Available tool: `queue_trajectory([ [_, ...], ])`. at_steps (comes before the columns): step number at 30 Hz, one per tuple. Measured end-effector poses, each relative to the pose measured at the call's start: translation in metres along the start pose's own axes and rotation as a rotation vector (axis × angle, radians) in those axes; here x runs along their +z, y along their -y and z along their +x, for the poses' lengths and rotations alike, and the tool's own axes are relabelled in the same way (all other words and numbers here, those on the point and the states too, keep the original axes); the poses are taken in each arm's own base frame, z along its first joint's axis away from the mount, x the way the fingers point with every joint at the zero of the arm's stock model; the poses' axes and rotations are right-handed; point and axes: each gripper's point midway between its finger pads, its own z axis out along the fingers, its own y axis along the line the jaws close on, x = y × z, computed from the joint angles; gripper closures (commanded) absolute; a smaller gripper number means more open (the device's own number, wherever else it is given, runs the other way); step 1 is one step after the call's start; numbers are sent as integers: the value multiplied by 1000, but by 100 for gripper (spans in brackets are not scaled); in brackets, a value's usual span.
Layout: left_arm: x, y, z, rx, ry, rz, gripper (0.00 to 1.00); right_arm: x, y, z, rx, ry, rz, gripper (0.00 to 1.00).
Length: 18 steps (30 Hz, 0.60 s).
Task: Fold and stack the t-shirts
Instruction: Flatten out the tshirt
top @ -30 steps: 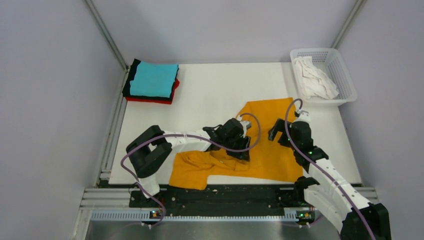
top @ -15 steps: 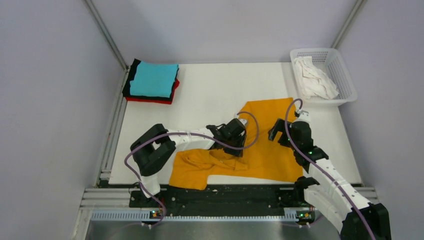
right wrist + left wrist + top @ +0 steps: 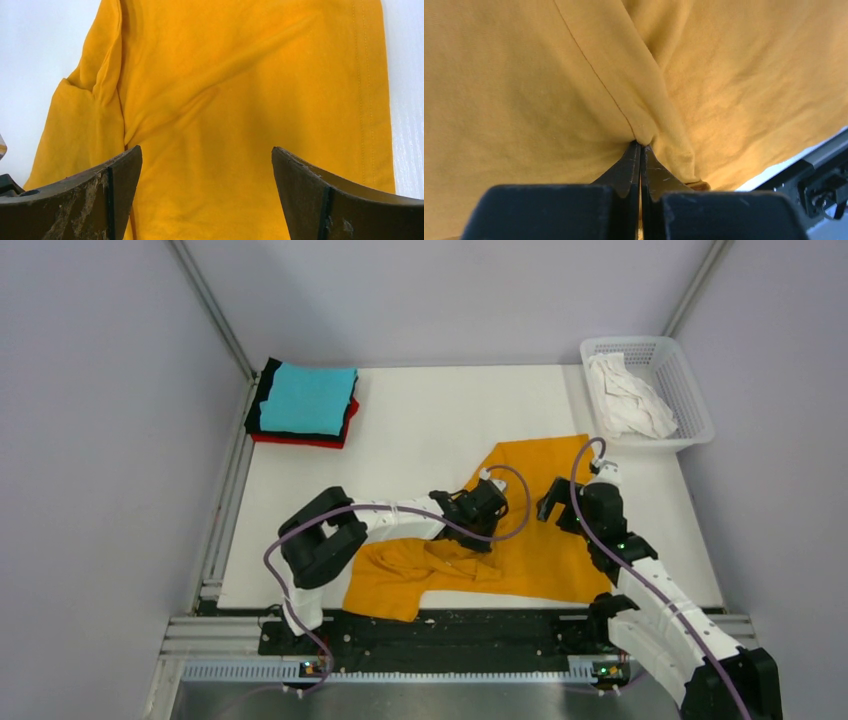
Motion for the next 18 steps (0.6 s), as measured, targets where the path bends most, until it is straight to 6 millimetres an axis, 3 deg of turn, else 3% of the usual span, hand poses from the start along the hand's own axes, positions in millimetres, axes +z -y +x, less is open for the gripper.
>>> queue_trajectory([
  [9, -10, -23, -16, -8, 103, -179, 100, 2, 0, 1, 1, -7, 2, 1],
  [18, -57, -80, -77, -94, 305, -365, 100, 34, -1, 46, -1, -184, -5, 1],
])
